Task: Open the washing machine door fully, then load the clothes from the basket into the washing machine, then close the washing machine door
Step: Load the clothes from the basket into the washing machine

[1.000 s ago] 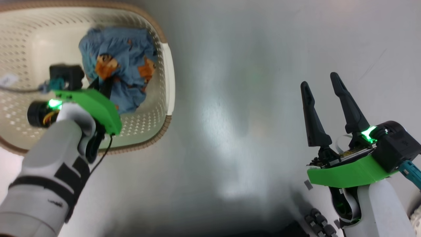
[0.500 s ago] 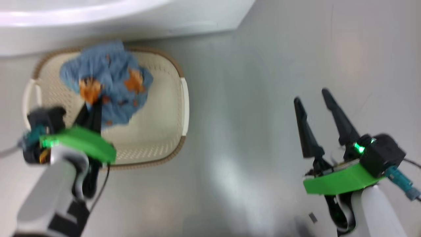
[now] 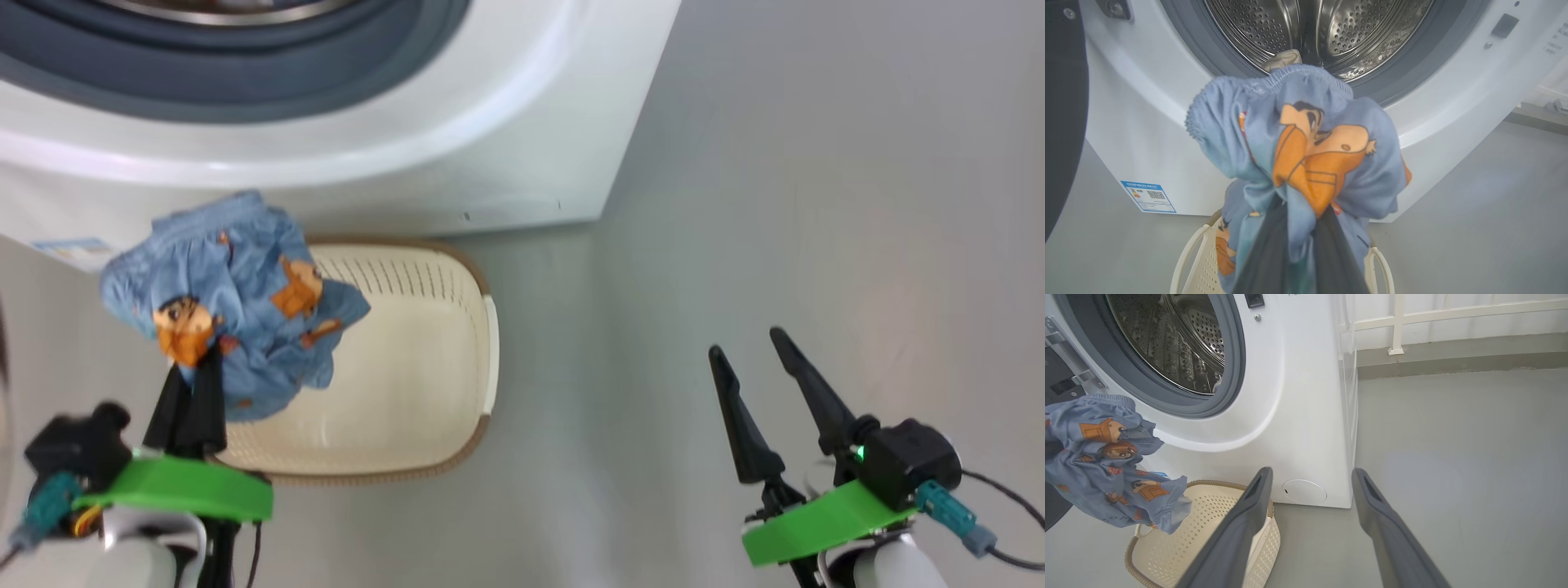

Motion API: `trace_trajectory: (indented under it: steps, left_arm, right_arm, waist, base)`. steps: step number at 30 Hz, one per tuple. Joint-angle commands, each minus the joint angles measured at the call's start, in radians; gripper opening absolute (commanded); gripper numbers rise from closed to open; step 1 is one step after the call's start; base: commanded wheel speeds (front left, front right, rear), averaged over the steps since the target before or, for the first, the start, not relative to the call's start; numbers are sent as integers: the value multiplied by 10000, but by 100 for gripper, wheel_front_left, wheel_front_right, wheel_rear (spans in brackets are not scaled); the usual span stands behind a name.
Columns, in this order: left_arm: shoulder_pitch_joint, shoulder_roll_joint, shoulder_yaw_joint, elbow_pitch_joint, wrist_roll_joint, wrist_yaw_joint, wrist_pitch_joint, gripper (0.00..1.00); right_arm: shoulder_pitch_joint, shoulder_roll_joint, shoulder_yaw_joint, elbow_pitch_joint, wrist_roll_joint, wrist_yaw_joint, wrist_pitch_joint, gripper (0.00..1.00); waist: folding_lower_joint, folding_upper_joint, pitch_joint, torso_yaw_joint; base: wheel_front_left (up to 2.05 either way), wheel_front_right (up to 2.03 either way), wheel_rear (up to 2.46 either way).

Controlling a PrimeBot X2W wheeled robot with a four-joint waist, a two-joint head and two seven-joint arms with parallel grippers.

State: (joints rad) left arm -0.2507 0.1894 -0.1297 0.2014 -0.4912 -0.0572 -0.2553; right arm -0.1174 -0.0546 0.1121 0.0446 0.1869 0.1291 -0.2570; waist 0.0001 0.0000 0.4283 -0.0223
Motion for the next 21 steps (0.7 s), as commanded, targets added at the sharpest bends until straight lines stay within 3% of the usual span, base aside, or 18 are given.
trace_trajectory:
  steps: [1,8,21]
  left_arm:
    - [360,103,560,-505,270,37,-64,0]
    - [1561,-343,1278,-1781,1082,-38,-64,0]
    - [3395,-673,1944,-2867,1969,-88,-64,0]
  right_arm:
    - [321,43,241,-150,3,16,-48,100]
    - [883,43,274,-47,54,16,-48,100]
    - [1581,43,189,-128,72,16,-48,100]
  waist:
    - [-1,0,-1236,210]
    - [-1,0,-2338,235]
    - [-1,0,-3547,107]
  base:
    - [0,0,0]
    - [0,0,0]
    - [0,0,0]
